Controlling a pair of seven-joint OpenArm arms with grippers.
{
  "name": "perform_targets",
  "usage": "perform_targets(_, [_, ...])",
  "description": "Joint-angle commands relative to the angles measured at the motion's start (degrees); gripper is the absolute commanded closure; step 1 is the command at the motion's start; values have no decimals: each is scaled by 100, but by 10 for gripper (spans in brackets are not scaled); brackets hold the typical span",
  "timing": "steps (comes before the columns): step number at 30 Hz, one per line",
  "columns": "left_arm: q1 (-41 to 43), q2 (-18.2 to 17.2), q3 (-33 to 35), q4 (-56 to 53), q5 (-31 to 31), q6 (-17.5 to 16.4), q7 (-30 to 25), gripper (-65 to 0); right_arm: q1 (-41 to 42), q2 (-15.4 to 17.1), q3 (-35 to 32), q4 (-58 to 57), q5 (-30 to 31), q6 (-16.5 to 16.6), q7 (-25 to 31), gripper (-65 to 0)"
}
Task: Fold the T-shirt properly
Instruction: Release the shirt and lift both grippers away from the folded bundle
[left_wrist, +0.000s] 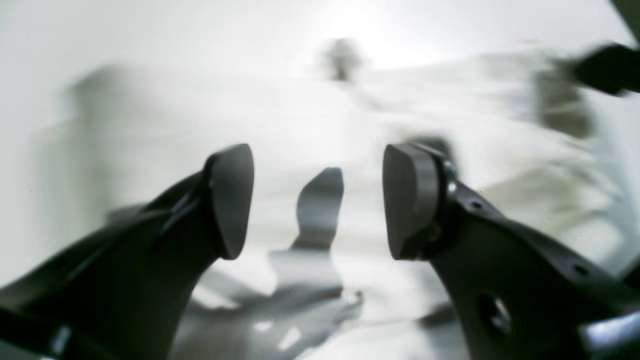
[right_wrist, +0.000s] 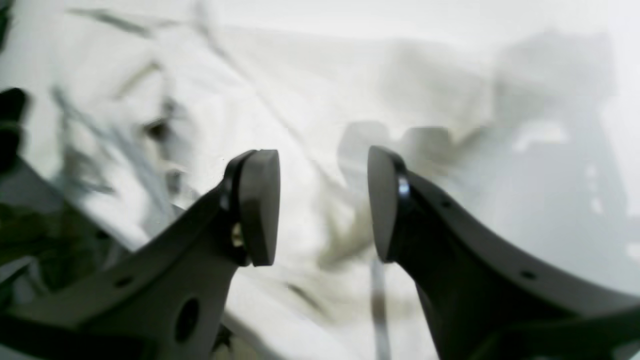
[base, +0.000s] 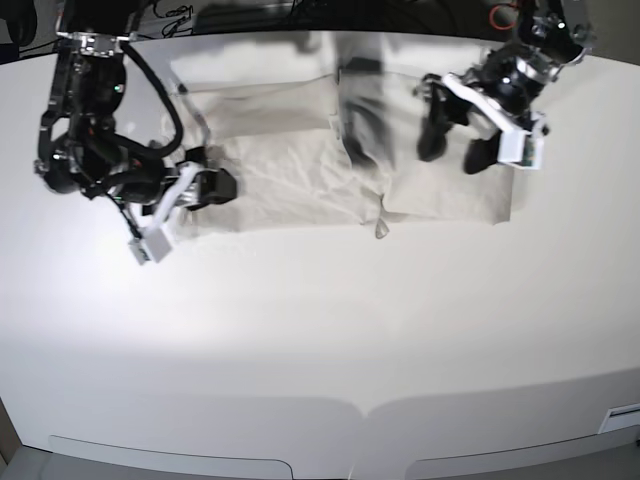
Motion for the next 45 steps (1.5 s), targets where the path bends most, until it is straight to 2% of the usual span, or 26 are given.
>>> perform_targets(1, [-2,-46,-138,120,-111,-56,-157,-395,42,175,94,96,151,-131,48,-289])
perform_targets(2, [0,-103,-271,120,-114,-56,-155,-395,-4,284,160,96,146,-262,48,-289])
perform_targets(6, [0,-452,-651,120,-212,-56,-160,-395,-219,643,341,94,131,-280,66,-289])
perform_targets(14, [-2,-984,-822,120,-540,-56,-199,-395,-494,737,732,92,286,-304,-177,-289])
perform_targets(20, [0,-1019,-822,120,-520,-56,-304,-395,-726,750,1180,90,584,-326,-212,-289])
perform_targets(24, [0,-1016,-822,120,-520,-56,-304,-395,-756,752,1209,90,575,-319,-79,-289])
perform_targets(31, [0,-1019,-822,120,-520,-56,-282,-395,-785,761,1207,90,509,-319,-192,-291])
perform_targets(37, [0,-1016,-822,120,-520,-56,-236,-395,-1150,761,1207,90,153,-321,269,-423])
perform_targets(40, [0,-1016,-822,120,-522,-56,-173,-395,-1239,758,1207,90,125,-326,374,-433])
perform_targets(45, [0,-1016,-822,120,-520,-56,-151,-395,-1231,758,1207,87,509,-636,258,-433])
